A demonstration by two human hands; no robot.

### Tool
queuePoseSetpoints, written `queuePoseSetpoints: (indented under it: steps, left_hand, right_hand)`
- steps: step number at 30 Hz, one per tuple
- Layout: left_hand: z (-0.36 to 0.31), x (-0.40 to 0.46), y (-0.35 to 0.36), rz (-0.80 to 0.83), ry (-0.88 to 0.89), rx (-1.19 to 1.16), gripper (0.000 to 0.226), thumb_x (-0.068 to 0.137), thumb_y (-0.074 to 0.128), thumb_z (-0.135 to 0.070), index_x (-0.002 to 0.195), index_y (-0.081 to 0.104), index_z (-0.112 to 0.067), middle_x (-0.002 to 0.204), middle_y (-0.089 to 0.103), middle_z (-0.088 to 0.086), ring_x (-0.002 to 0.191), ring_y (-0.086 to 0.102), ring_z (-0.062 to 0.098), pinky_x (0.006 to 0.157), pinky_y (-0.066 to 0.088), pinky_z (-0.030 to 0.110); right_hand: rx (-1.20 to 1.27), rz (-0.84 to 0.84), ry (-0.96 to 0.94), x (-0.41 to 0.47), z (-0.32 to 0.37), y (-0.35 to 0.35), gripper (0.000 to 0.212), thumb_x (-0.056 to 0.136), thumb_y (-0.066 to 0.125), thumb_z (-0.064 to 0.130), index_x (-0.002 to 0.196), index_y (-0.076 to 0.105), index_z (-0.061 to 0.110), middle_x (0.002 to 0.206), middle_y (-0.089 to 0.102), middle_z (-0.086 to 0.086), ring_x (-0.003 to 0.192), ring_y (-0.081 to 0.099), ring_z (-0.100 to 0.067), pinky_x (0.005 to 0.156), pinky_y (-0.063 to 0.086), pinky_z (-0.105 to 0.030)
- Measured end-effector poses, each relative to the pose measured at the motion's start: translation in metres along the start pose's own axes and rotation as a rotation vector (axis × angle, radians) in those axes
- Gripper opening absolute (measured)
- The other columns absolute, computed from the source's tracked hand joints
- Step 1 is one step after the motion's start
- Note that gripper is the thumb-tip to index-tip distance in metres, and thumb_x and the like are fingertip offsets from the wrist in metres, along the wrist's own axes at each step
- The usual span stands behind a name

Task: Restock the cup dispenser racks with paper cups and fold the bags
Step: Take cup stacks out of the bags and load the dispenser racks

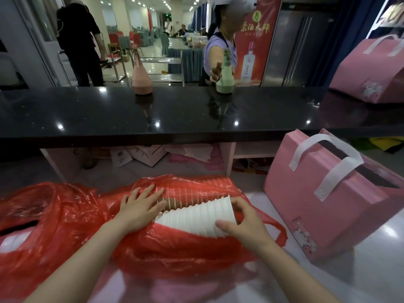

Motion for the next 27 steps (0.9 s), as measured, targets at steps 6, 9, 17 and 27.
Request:
queuePoseSetpoints:
  steps: [6, 9, 17, 27]
  left_hand:
    - [0.014, -0.006, -0.009, -0.068, 0.055, -0.127, 0.071, 0.077, 0.008, -0.075, 0.143, 0.017, -0.052, 0.157, 0.007, -0.019, 0.146, -0.002, 0.013, 0.115, -0.006, 0.048]
    - [0.031, -0.01, -0.012, -0.08, 0.043, -0.128, 0.066, 0.081, 0.012, -0.07, 0.143, 0.021, -0.051, 0.157, 0.012, -0.017, 0.146, 0.0, 0.015, 0.115, -0.006, 0.048]
    - [0.046, 0.002, -0.018, -0.139, -0.025, -0.112, 0.046, 0.099, 0.023, -0.052, 0.144, 0.028, -0.044, 0.156, 0.021, -0.013, 0.146, 0.009, 0.018, 0.115, 0.004, 0.05]
    - [0.029, -0.023, -0.032, -0.594, 0.02, 0.019, 0.071, 0.069, 0.072, -0.002, 0.135, 0.051, -0.018, 0.141, 0.049, 0.006, 0.138, 0.031, 0.032, 0.111, 0.019, 0.053]
  right_hand:
    - [0.153, -0.16, 0.079, -0.002, -0.006, -0.002, 0.02, 0.076, 0.078, 0.023, 0.09, 0.063, 0.024, 0.088, 0.07, 0.006, 0.084, 0.066, -0.012, 0.078, 0.055, -0.038]
    - [0.175, -0.233, 0.121, -0.003, -0.009, -0.019, 0.02, 0.078, 0.077, 0.016, 0.091, 0.062, 0.022, 0.088, 0.069, 0.004, 0.085, 0.066, -0.014, 0.073, 0.054, -0.03]
    - [0.397, -0.408, 0.159, -0.016, -0.006, -0.057, 0.016, 0.082, 0.07, 0.009, 0.09, 0.057, 0.014, 0.088, 0.064, -0.007, 0.079, 0.062, -0.025, 0.066, 0.053, -0.042]
    - [0.701, -0.563, 0.325, -0.039, -0.02, -0.073, 0.015, 0.088, 0.062, 0.012, 0.099, 0.053, 0.016, 0.098, 0.058, -0.005, 0.083, 0.057, -0.025, 0.069, 0.05, -0.047]
Point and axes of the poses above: each hand's wrist, its own x-axis towards the middle knuckle, its own y-axis out of the palm, z = x × y, the point moved 2 cm from there along x, towards the middle knuckle
